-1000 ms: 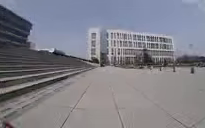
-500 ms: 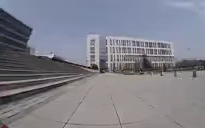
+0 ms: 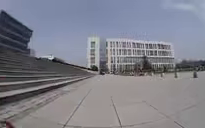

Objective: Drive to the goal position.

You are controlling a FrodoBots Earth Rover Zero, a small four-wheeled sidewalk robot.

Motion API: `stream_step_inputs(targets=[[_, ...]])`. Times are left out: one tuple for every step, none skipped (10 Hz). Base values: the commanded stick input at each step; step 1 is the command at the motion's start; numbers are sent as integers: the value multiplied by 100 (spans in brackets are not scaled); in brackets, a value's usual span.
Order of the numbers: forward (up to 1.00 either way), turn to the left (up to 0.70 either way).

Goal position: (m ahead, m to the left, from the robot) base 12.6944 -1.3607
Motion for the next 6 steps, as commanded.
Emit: stream_step_inputs(targets=[[70,0],[70,0],[70,0],[70,0],[70,0],[70,0]])
